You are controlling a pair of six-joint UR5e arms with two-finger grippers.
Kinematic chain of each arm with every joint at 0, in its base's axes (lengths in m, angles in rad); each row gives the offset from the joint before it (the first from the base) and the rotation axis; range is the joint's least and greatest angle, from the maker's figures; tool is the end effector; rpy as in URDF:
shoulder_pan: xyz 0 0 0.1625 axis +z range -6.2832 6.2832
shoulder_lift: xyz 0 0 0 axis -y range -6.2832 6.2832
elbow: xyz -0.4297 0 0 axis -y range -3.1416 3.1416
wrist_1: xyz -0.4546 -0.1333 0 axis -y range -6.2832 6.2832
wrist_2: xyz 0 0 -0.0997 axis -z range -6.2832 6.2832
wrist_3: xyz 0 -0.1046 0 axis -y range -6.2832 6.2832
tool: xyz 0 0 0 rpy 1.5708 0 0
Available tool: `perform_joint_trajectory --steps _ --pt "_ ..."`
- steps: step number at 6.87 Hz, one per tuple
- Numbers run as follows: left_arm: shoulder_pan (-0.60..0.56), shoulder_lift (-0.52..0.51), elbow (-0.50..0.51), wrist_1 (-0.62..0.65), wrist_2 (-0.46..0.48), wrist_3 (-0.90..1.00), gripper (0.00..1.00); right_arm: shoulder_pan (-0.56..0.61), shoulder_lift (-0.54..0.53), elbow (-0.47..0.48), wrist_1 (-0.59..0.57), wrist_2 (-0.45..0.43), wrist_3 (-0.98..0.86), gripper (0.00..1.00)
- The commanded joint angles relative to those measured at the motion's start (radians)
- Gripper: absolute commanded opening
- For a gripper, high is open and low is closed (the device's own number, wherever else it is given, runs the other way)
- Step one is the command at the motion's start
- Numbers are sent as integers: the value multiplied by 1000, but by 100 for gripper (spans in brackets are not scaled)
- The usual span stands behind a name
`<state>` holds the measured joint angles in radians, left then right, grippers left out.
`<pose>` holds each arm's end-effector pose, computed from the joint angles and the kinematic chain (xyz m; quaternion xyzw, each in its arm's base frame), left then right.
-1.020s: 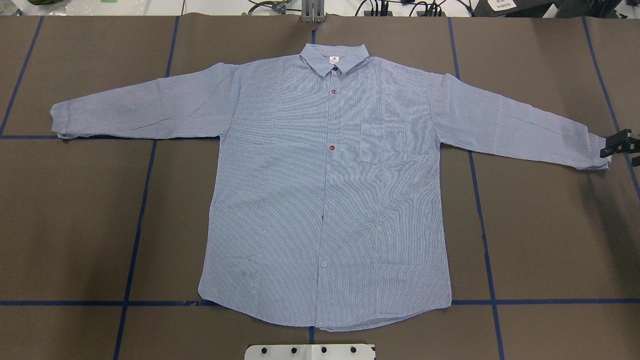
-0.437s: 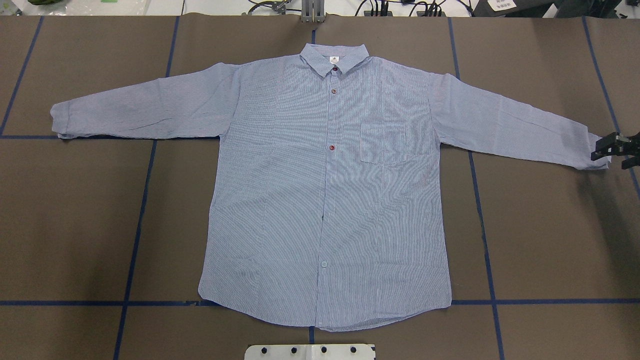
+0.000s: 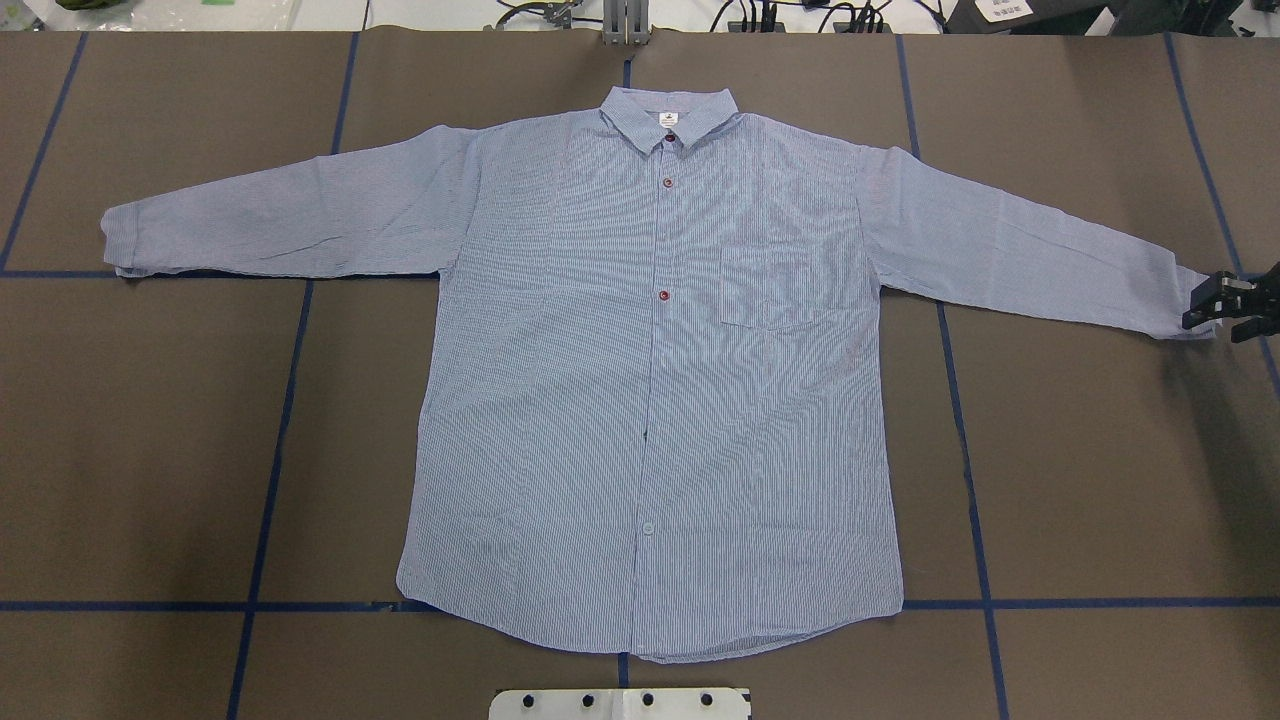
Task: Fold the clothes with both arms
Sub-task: 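Move the right gripper down to the cuff of the sleeve nearest it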
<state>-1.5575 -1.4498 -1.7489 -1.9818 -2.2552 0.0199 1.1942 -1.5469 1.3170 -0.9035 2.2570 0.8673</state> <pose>-0.0602 -0.5284 0.5905 0.2196 0.3257 0.0930 0.9149 -0.1501 -0.5617 0.7267 -0.0253 -0.3859 0.1525 0.9095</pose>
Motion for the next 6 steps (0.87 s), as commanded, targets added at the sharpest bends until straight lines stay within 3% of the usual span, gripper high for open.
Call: perform_joint_trajectory --steps 1,2,4,5,6 --pt "0 2 -3 -2 0 0 99 -1 1 5 2 9 6 0" --pt "0 2 -3 0 0 2 99 1 -2 30 3 12 7 0" --pt "0 2 -4 0 -3 0 99 11 -12 195 -15 35 15 0" --pt "0 2 -3 0 -1 0 99 2 20 268 -82 39 48 0" --pt "2 2 -3 0 -6 -4 99 -13 145 307 -227 45 99 0"
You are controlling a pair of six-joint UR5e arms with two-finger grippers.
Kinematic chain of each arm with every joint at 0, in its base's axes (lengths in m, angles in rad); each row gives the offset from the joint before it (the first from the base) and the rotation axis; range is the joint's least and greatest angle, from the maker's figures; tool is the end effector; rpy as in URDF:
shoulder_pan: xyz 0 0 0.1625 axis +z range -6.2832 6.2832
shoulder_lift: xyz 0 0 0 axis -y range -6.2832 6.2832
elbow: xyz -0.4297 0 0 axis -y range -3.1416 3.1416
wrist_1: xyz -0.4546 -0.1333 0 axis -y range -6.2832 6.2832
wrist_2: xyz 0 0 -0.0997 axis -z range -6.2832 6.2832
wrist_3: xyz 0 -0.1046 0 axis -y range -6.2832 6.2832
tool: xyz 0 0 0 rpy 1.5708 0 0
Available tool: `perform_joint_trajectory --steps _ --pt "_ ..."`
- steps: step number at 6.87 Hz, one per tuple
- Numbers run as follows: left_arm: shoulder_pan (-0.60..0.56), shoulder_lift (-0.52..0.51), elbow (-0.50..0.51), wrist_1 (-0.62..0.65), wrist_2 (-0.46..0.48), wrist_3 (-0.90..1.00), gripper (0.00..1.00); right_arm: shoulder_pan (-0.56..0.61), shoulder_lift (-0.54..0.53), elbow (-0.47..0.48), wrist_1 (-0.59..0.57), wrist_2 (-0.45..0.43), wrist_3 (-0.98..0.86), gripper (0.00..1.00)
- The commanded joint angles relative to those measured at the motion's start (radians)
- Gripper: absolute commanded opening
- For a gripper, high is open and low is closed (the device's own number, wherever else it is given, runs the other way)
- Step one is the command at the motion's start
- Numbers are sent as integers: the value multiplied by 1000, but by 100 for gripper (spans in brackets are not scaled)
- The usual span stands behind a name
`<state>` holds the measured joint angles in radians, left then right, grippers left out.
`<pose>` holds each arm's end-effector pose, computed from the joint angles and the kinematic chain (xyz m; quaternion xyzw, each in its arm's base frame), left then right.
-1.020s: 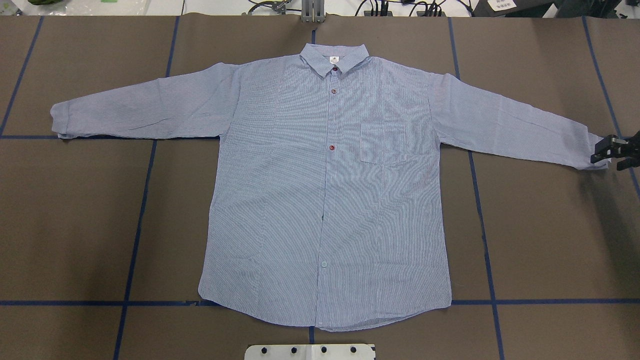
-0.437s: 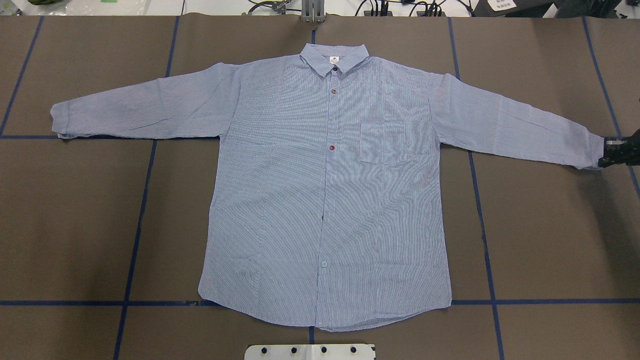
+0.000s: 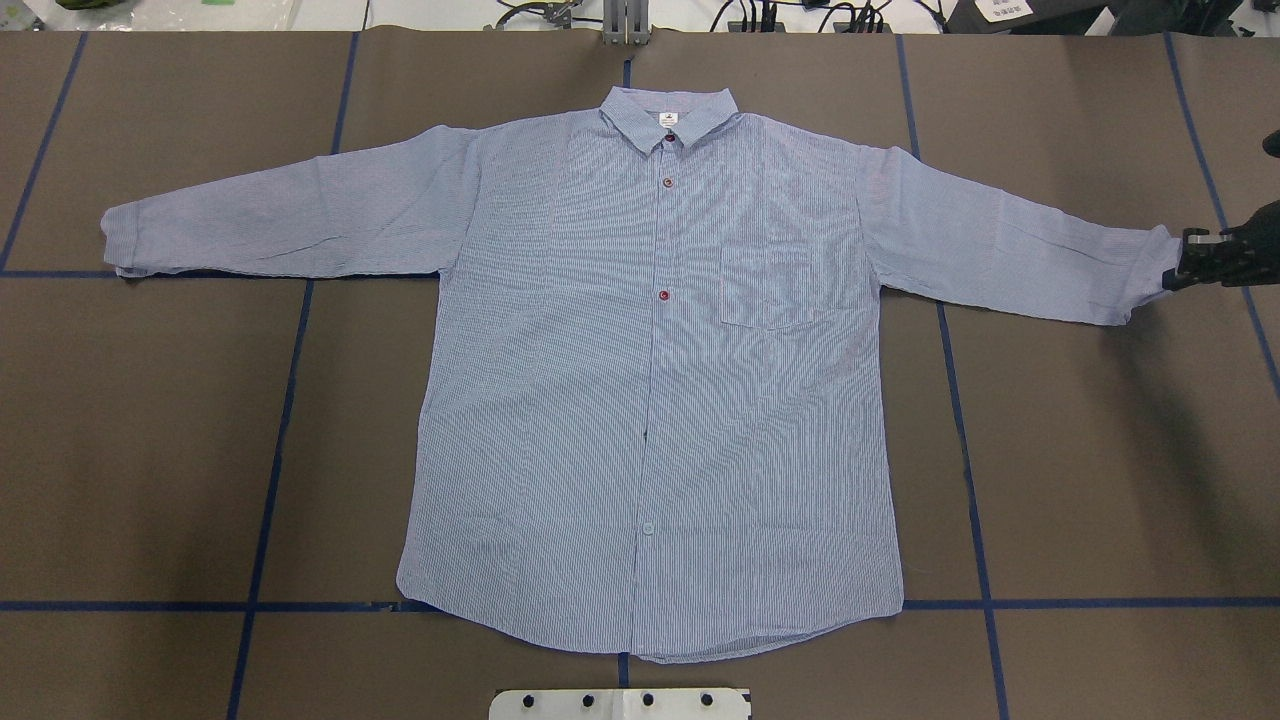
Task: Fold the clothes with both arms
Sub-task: 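Grasp the sleeve cuff with the right gripper and fold it across the shirt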
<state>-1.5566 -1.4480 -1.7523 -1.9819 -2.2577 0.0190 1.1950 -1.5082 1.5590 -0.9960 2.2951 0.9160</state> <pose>-0.0595 -0.5276 0.5893 0.2199 0.3270 0.0936 0.9143 -0.1635 -0.5887 0.5734 0.0269 -0.4424 0.1323 0.8866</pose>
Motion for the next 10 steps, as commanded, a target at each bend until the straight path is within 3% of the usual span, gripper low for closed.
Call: perform_joint_trajectory --steps 1,3,4,5,7,8,10 --pt "1 -2 5 12 -6 -17 99 -114 226 64 -209 9 137 0" --pt "0 0 8 2 -8 -48 99 -330 546 -76 -210 -86 500 0" --pt "1 0 17 0 -6 -51 99 -410 713 -193 -202 -194 606 0" --pt "1 0 16 0 -6 -51 99 -454 859 -346 -202 -228 616 0" --pt "0 1 4 -2 -5 -51 99 -474 907 -426 -129 -249 641 0" --pt "0 1 -1 -2 -6 -51 99 -504 946 -466 -124 -299 662 0" --pt "-2 15 -15 -2 -6 -50 99 -531 982 -470 -122 -330 713 0"
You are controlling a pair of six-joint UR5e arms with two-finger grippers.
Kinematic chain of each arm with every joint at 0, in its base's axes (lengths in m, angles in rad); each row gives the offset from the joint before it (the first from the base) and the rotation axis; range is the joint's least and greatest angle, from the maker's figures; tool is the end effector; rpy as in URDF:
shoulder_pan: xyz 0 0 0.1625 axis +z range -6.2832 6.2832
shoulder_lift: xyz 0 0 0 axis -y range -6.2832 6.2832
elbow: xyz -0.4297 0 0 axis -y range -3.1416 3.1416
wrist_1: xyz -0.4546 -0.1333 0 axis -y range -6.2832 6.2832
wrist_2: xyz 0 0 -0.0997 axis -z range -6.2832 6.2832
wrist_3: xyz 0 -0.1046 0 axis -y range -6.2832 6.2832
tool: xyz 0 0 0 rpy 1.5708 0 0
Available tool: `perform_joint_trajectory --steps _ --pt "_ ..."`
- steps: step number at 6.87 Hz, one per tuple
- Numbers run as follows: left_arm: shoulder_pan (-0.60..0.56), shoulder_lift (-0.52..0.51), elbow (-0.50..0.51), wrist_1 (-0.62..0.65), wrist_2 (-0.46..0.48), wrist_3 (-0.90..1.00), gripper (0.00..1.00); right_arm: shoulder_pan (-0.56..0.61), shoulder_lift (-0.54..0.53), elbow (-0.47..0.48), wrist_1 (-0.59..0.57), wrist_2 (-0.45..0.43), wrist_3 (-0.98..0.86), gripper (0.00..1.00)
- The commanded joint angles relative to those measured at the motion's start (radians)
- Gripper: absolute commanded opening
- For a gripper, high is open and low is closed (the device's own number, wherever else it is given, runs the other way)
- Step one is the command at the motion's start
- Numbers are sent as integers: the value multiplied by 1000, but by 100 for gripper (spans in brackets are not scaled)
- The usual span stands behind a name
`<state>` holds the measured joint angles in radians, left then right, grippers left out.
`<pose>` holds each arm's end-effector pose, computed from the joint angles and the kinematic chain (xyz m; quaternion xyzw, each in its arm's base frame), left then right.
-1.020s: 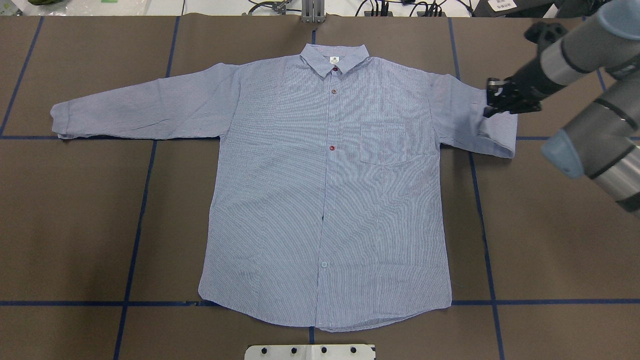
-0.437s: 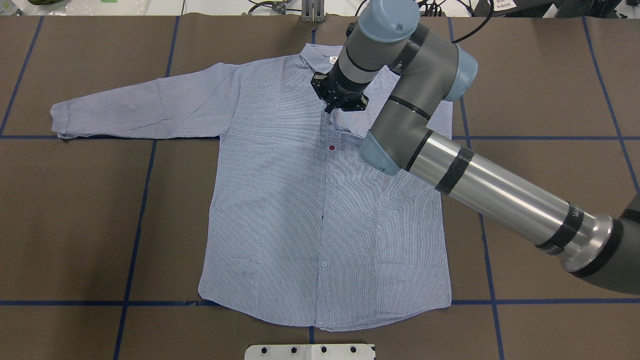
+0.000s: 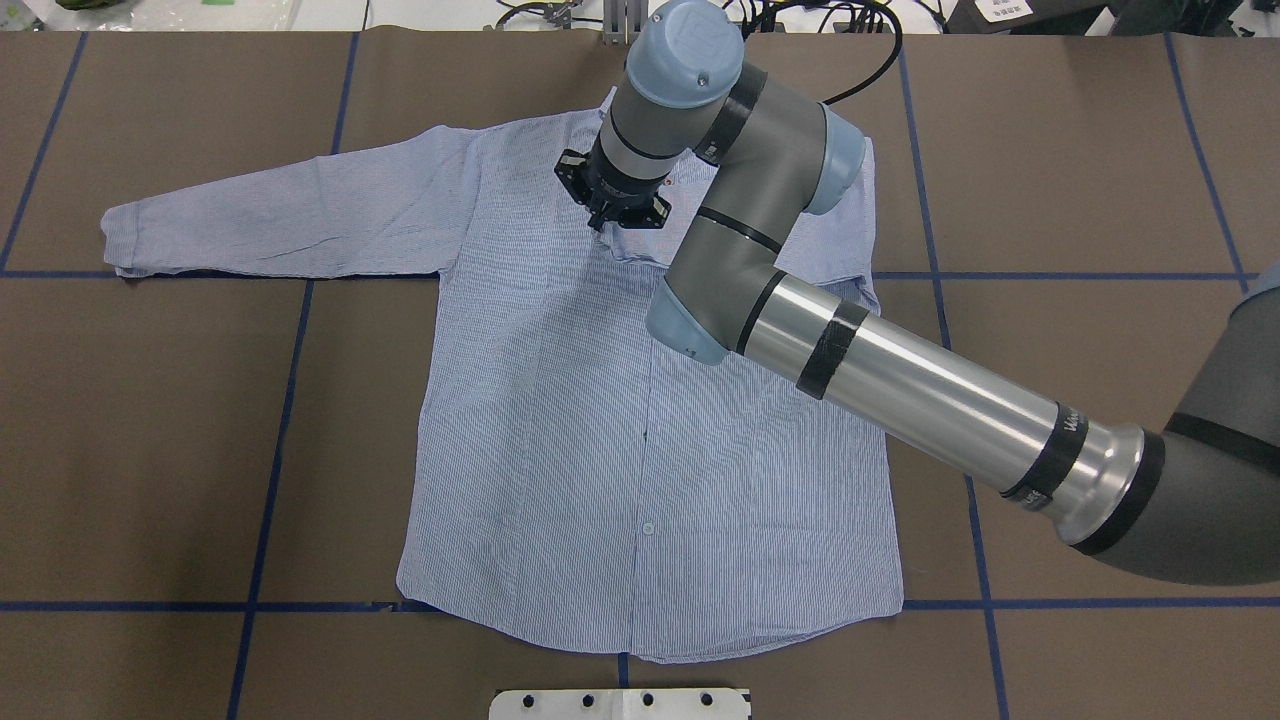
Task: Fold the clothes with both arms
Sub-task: 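Grasp the sleeve cuff with the right gripper and fold it across the shirt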
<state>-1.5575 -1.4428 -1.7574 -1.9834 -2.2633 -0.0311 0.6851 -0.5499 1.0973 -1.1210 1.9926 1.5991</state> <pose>-0.0595 -0.5252 0.5885 0.2122 0.3348 0.0711 0.9153 -0.6310 -0.6324 0.1185 -0.0232 -0.5019 0.2061 0.8397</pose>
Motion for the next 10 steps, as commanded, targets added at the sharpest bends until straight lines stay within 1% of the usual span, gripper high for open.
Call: perform_joint_trajectory --steps 1,3,4,5,6,7,8,9,10 --pt "0 15 -14 0 -1 -1 99 -35 30 -8 4 -53 39 0" --pt "0 16 -16 0 -1 -1 100 -59 45 -37 23 -87 64 0" --pt "2 15 -16 0 -1 0 100 -67 47 -42 23 -98 64 44" --pt "4 15 -16 -3 -2 2 100 -79 54 -43 23 -119 73 99" --pt "5 15 -7 0 -1 -3 100 -99 80 -59 21 -155 91 100" --pt "7 12 10 1 -2 -9 99 -105 99 -48 17 -167 149 100" --pt "13 -16 65 0 -4 -59 100 -104 91 -9 7 -167 157 100" --pt "39 -40 90 -20 -8 -131 100 -95 43 53 -18 -166 156 100" --pt "69 -42 108 -100 -10 -195 100 -70 -38 155 -64 -160 150 100"
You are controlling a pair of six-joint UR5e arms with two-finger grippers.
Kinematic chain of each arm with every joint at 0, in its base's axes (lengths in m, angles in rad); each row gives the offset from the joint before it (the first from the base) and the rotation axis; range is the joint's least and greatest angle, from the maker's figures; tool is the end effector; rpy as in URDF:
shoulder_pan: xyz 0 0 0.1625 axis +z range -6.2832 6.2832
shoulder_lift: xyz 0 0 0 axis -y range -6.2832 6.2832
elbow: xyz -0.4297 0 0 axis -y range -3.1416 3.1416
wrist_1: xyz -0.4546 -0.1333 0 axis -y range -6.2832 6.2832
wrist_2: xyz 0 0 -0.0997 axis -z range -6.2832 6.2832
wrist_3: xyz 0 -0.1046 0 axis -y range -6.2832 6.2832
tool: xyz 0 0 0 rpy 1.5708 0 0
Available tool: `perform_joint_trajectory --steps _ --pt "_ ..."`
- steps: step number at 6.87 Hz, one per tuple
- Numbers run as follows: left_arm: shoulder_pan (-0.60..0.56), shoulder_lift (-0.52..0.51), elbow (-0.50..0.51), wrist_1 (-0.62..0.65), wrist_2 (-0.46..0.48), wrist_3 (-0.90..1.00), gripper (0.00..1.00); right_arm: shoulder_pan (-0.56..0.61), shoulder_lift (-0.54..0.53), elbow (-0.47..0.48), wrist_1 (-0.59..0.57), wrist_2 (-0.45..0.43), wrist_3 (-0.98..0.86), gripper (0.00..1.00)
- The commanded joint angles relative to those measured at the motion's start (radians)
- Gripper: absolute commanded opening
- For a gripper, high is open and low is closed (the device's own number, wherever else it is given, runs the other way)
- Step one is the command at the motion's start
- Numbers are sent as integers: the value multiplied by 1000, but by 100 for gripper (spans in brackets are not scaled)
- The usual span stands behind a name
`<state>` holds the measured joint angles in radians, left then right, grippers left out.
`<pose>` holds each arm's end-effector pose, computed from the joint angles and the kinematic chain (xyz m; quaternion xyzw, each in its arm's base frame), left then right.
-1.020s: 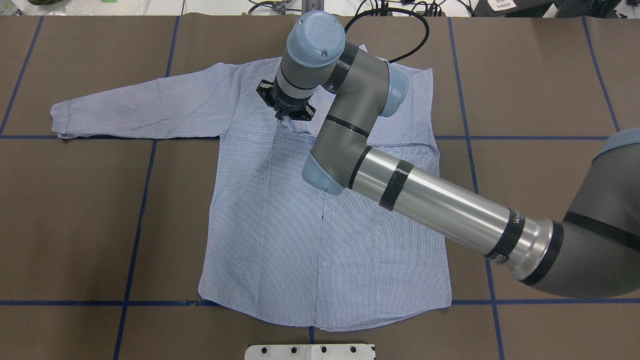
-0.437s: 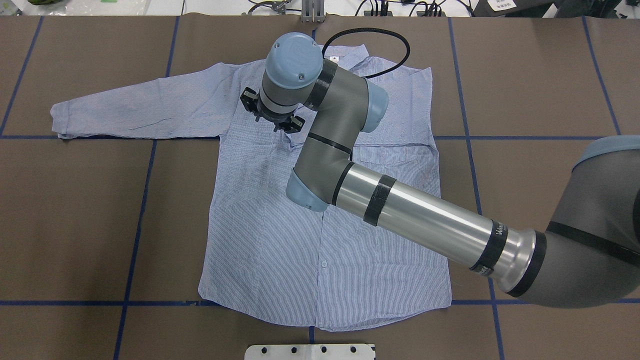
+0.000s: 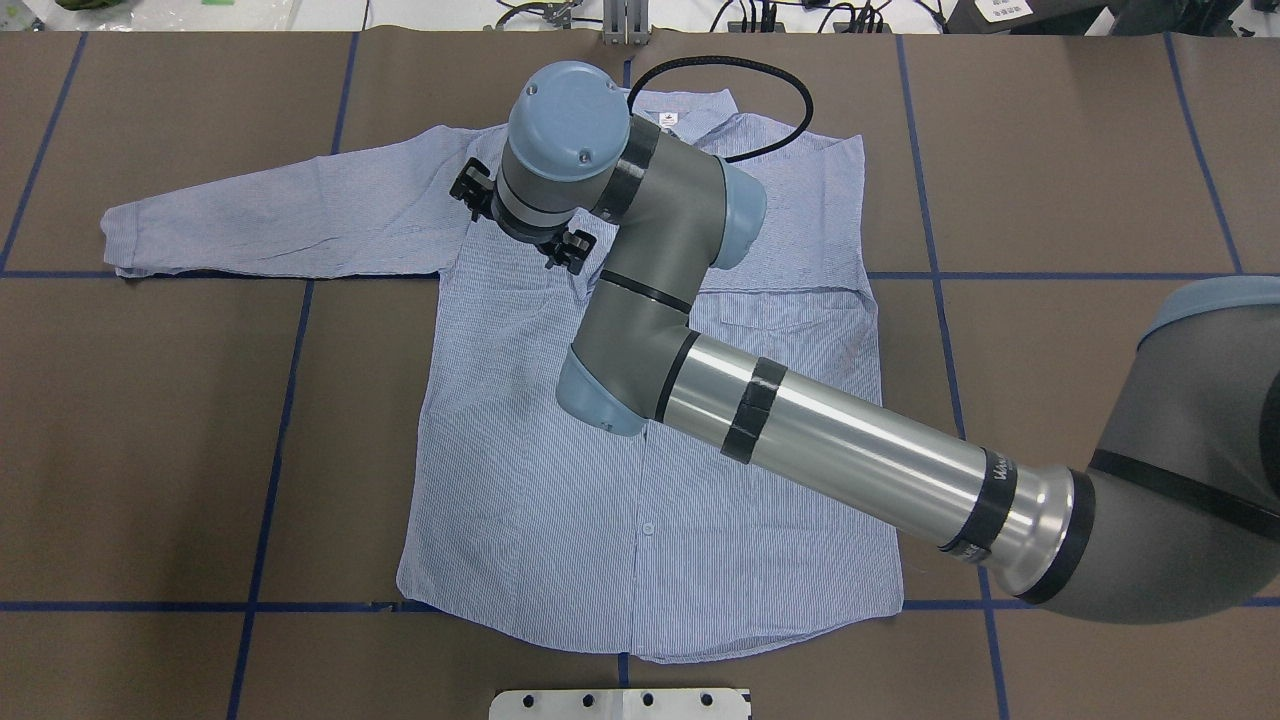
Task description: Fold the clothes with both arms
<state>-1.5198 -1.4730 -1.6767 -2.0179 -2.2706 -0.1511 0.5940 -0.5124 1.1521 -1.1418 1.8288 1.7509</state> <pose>-0.0385 -0.5400 0.6145 0.1772 0.3536 0.0315 0.9179 -0.6662 -0.5786 0.0631 -0.0046 -0.5170 0.2615 0.8150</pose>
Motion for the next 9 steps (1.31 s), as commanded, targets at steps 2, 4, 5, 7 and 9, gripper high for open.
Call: perform_joint_trajectory --steps 2,4,5,7,9 --pt "160 -41 115 -212 -3 -322 99 81 -359 391 -49 42 -52 100" --pt "237 -160 257 -307 -3 -479 92 176 -507 510 -52 148 -142 100" --pt "259 -226 341 -346 -3 -507 84 190 -565 550 -52 152 -175 100" --pt "299 -331 492 -453 -3 -600 64 191 -641 624 -52 152 -199 100" --pt "363 -366 572 -511 -1 -610 57 193 -649 623 -52 150 -203 100"
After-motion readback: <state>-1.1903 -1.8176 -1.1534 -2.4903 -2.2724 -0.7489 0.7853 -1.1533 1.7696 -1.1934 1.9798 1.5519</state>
